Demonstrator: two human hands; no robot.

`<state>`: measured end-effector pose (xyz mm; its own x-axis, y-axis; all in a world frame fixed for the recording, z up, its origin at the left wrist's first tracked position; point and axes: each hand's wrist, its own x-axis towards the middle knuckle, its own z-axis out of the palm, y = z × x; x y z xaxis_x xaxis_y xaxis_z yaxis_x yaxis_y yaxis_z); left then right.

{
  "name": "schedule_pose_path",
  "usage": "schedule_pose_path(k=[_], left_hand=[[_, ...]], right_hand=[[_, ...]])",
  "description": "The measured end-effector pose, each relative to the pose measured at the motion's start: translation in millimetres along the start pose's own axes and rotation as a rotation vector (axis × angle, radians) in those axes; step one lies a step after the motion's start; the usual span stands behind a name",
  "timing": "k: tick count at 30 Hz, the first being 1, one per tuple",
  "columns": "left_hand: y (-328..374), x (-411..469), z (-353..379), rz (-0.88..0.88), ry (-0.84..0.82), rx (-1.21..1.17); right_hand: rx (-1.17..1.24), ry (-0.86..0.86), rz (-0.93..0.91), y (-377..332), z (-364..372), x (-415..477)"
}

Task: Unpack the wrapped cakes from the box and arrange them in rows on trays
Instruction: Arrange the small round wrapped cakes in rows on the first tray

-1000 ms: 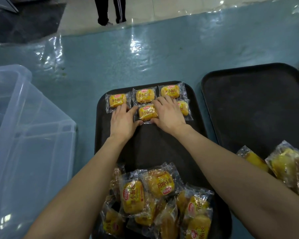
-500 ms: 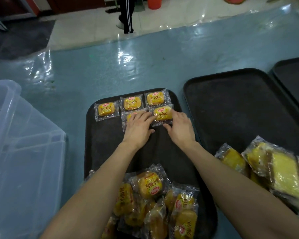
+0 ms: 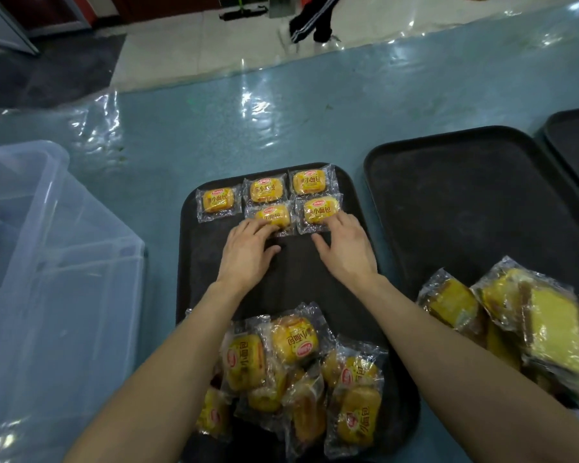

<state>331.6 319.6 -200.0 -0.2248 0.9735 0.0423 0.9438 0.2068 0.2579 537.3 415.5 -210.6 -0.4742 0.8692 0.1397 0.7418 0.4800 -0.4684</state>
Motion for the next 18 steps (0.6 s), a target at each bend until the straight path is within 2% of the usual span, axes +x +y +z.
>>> schedule_pose_path(k=[3, 7, 11, 14, 18], left_hand=[[-22.6, -30.2, -10.0, -0.123, -0.025, -0.023], [-50.8, -76.7, -19.8, -0.290, -0.087, -0.034], [-74.5, -120.6, -32.2, -0.451, -0.181, -0.004], [-80.9, -140.9, -43.1, -0.489, -0.269, -0.047], [-85.0, -147.1, -49.9, -0.442, -0.393, -0.074]], right_hand=[[0.044, -0.126, -0.090, -26.3, 4.3, -16.2], [0.119, -0.379, -0.190, -64.9, 14.2, -44.3], [0.152, -0.568, -0.193, -96.6, 26.9, -70.1], [0.116, -0.649, -0.164, -112.5, 39.4, -81.9], [0.064, -0.699, -0.119, -121.6, 44.7, -83.7]])
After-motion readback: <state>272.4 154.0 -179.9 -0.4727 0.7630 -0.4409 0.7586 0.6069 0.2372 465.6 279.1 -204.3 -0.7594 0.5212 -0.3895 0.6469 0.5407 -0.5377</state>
